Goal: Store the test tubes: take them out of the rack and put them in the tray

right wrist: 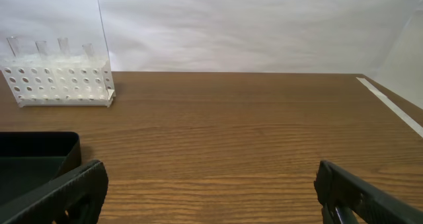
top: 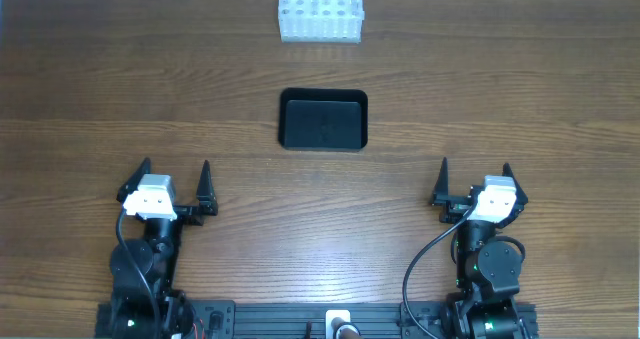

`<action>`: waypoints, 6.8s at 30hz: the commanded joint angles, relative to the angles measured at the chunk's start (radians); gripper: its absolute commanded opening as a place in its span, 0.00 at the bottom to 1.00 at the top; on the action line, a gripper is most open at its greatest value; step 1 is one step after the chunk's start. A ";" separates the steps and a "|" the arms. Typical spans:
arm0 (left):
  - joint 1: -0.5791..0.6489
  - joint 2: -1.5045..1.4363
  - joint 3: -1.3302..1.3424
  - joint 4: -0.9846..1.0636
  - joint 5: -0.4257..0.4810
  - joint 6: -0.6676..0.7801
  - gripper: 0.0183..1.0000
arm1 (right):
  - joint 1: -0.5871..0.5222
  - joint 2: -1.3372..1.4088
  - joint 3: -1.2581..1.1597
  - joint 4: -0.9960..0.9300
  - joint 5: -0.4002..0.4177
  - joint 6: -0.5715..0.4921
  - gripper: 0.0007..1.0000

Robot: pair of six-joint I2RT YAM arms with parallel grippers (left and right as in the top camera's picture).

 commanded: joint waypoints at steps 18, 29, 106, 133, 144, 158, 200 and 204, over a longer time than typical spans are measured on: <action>0.006 -0.005 -0.004 -0.002 0.010 0.014 1.00 | 0.006 -0.010 -0.007 -0.001 -0.008 -0.007 0.99; 0.006 -0.003 -0.004 -0.001 0.011 0.014 1.00 | 0.006 -0.010 -0.007 -0.001 -0.008 -0.007 0.99; -0.275 2.332 1.857 -0.003 -0.174 -0.128 0.69 | 0.006 -0.010 -0.007 -0.001 -0.008 -0.007 0.99; -0.283 2.333 1.857 -0.003 -0.178 -0.154 0.32 | 0.006 -0.010 -0.007 -0.001 -0.008 -0.007 0.99; -0.288 2.333 1.857 0.007 -0.178 -0.159 0.17 | 0.006 -0.010 -0.007 -0.001 -0.008 -0.007 0.99; -0.291 2.314 1.857 0.024 -0.179 -0.169 0.08 | 0.006 -0.010 -0.007 -0.001 -0.008 -0.007 0.99; -0.499 2.037 1.854 -0.890 -0.267 -0.383 0.03 | 0.006 -0.010 -0.007 -0.001 -0.008 -0.007 0.99; -0.498 2.070 1.849 -0.905 -0.268 -0.383 0.02 | 0.006 -0.010 -0.007 -0.001 -0.008 -0.007 0.99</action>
